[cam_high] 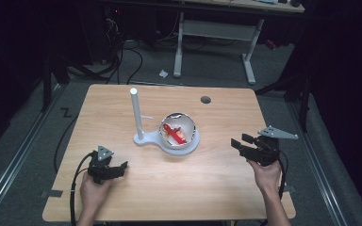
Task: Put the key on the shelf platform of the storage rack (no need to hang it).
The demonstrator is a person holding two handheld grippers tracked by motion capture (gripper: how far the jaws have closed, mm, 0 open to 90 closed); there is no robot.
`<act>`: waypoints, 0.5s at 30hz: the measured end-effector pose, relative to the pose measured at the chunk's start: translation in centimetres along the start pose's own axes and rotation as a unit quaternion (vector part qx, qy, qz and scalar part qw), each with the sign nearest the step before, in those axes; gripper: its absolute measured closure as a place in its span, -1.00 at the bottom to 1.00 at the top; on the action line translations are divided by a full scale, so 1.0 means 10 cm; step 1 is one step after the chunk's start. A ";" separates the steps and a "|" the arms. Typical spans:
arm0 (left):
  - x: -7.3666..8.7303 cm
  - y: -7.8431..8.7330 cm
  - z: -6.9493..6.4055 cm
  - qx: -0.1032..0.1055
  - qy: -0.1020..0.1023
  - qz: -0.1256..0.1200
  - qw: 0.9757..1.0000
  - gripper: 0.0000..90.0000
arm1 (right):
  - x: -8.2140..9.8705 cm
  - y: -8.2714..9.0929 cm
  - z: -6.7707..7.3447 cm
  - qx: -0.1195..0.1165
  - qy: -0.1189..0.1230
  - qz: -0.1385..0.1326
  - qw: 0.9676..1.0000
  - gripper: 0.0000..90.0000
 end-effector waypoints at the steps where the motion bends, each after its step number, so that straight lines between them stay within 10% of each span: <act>1: 0.00 0.00 0.00 0.000 0.000 0.000 1.000 -0.51 | 0.02 0.01 -0.01 0.002 -0.001 0.000 1.000 -0.02; 15: 0.00 0.00 0.00 0.000 0.000 0.000 1.000 -0.51 | 0.21 0.16 -0.06 0.004 -0.010 -0.013 1.000 -0.02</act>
Point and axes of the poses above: each handheld gripper's, and its own axes: y roughly backward along the jaws, x roughly out of its underside, z roughly to its left, the point moved 4 cm from there along -y, roughly forward along the jaws, and after that the axes turned 8 degrees about -y, right-handed, at the moved point
